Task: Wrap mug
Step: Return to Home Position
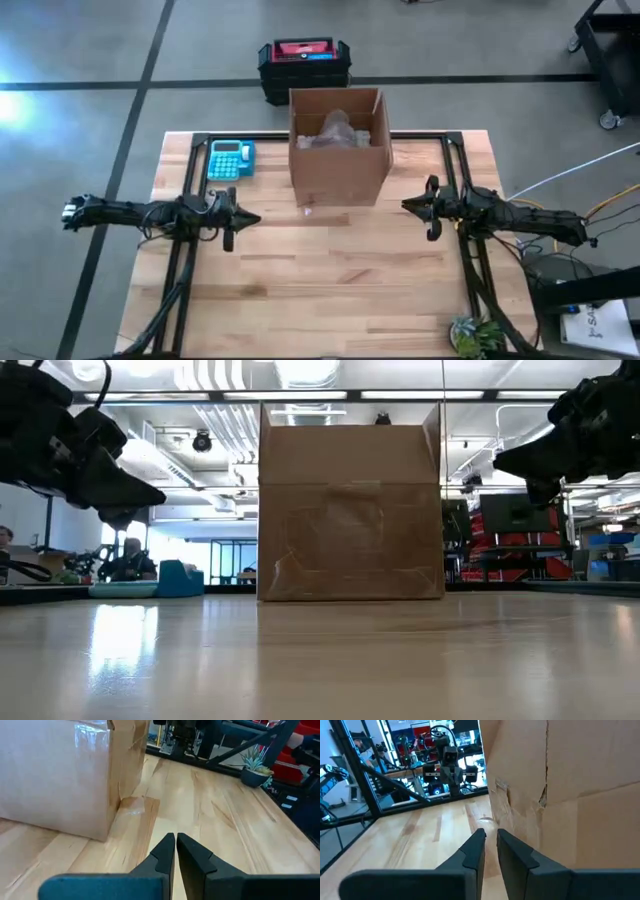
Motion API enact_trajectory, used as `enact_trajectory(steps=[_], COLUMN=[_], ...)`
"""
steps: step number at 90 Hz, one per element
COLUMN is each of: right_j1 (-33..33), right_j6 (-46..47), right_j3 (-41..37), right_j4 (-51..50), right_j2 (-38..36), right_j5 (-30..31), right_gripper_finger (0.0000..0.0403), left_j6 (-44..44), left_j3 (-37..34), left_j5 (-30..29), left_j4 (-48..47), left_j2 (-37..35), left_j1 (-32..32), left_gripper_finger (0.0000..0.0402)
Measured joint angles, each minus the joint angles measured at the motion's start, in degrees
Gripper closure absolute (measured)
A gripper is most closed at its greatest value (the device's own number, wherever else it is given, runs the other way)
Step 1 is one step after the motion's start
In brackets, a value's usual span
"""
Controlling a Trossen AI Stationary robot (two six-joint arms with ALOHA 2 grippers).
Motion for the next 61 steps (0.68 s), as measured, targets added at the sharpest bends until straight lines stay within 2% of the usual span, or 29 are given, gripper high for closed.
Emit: enact_trajectory(steps=[61], right_j1=[0.0], right_j6=[0.0], right_j3=[0.0], right_j4=[0.0], right_j2=[0.0], right_j5=[0.0], right_gripper_finger=[0.0335], left_j6=[0.0], left_j3=[0.0], left_j5=[0.0], left_j4=[0.0], left_j2=[2.3], left_j1=[0.0], left_gripper_finger=[0.0395])
